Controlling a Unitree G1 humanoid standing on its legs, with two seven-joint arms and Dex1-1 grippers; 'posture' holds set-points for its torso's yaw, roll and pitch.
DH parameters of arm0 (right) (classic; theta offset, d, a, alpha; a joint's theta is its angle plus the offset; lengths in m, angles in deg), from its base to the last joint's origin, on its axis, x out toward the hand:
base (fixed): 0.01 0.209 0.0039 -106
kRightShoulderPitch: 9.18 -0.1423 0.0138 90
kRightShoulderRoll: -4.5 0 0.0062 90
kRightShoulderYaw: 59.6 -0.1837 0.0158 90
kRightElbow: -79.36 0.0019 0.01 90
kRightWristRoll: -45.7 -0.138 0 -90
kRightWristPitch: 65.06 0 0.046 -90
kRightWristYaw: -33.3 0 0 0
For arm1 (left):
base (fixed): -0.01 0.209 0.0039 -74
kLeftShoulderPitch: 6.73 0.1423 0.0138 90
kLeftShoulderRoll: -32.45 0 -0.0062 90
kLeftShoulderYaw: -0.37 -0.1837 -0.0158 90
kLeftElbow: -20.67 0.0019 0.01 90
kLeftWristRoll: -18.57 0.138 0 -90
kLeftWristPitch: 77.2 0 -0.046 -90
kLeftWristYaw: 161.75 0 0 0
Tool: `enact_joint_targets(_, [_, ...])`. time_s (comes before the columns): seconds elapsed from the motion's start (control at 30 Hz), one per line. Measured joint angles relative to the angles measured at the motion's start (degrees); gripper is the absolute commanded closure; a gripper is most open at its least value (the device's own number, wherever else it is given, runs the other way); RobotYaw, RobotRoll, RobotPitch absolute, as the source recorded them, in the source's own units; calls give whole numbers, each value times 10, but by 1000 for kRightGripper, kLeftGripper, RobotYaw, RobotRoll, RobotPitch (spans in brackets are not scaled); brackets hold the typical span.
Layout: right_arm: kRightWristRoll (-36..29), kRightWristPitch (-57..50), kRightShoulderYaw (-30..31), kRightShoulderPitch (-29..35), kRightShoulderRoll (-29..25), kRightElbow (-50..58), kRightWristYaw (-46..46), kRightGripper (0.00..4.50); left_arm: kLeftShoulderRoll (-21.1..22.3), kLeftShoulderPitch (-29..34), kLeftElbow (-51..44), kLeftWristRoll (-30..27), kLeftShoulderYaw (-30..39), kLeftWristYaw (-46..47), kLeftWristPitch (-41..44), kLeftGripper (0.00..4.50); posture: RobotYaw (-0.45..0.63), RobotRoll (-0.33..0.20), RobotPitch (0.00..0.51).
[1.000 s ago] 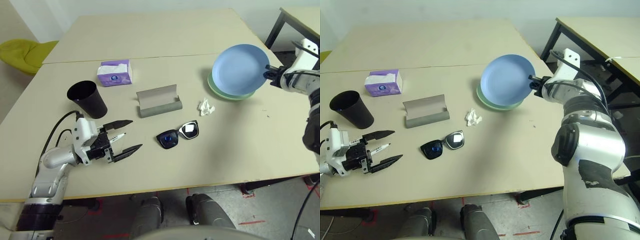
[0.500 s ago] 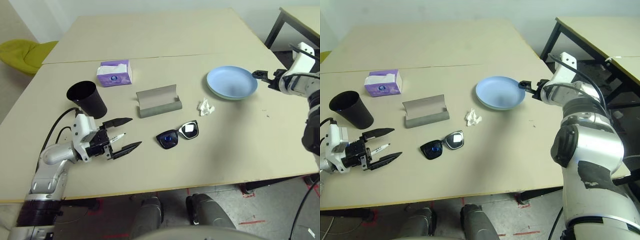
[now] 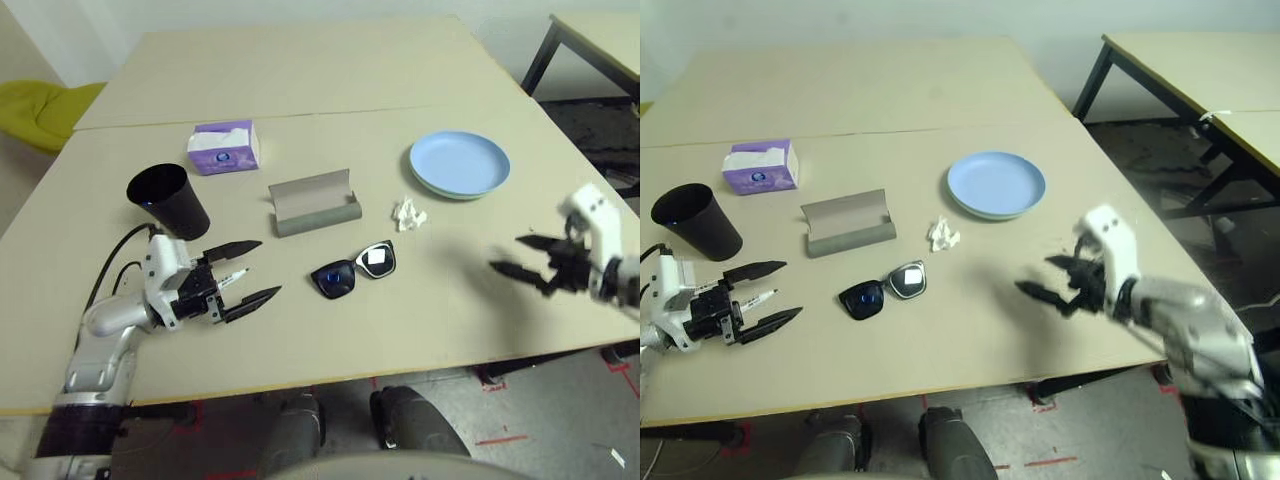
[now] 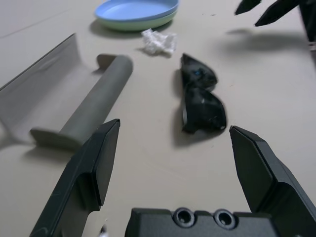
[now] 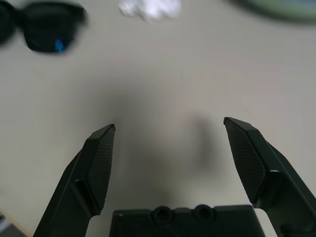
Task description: Organize and tidy the items on the table.
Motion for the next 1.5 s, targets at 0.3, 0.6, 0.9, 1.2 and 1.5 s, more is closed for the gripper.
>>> enact_joint_targets(0.3, [62, 86, 75, -123, 67, -116, -53, 22, 24, -18, -12, -1, -10, -28, 15, 0, -148, 0, 121])
enact_joint_targets(0.6, [104, 152, 130, -225, 123, -246, -61, 22, 31, -22, 0, -2, -8, -43, 15, 0, -144, 0, 121])
enact_joint_targets(0.9, [121, 163, 177, -270, 162, -322, -43, 22, 30, -10, 0, -1, -7, -41, 10, 0, -125, 0, 127])
enact_joint_targets(1.2, [142, 180, 187, -306, 186, -386, -45, 22, 26, -7, -27, -1, -8, -20, 20, 0, -130, 0, 123])
enact_joint_targets(1.5, [157, 192, 187, -344, 206, -442, -69, 22, 20, -8, -61, -1, -13, -4, 44, 0, -131, 0, 124])
